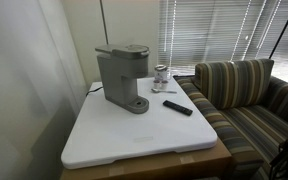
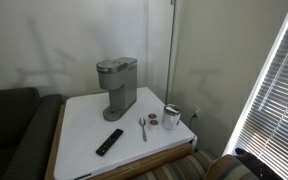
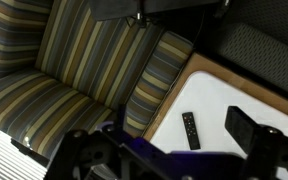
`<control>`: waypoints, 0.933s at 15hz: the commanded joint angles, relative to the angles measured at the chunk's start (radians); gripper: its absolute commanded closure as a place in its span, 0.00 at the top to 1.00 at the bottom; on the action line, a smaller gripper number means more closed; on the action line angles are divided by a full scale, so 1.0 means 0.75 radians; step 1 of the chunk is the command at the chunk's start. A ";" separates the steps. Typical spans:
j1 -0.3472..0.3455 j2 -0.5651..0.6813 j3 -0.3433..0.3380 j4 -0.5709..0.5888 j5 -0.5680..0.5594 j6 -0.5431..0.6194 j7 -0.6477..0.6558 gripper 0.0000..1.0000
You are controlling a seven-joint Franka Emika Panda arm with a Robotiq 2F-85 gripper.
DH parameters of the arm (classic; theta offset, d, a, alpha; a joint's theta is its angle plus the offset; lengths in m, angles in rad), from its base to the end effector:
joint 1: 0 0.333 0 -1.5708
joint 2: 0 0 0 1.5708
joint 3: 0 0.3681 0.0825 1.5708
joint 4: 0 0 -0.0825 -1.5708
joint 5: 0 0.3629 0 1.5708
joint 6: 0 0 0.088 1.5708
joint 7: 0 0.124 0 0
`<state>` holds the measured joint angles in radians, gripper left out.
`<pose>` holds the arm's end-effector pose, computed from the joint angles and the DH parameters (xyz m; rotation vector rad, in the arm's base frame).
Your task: Open the coffee machine
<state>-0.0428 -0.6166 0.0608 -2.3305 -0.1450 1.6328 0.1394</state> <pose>0.3035 -0.0063 0.5816 2.9497 -0.1758 -0.1020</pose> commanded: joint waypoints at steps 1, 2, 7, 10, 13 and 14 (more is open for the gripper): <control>0.011 0.001 -0.007 0.005 -0.004 -0.005 0.005 1.00; 0.011 0.000 -0.007 0.005 -0.003 -0.005 0.004 1.00; -0.009 0.081 -0.006 0.061 0.006 0.006 0.065 1.00; -0.021 0.164 -0.009 0.123 0.013 0.012 0.133 1.00; -0.021 0.295 -0.022 0.206 0.014 0.039 0.152 1.00; -0.018 0.347 -0.031 0.237 0.026 0.052 0.148 1.00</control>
<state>-0.0474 -0.4880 0.0542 -2.2416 -0.1458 1.6540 0.2485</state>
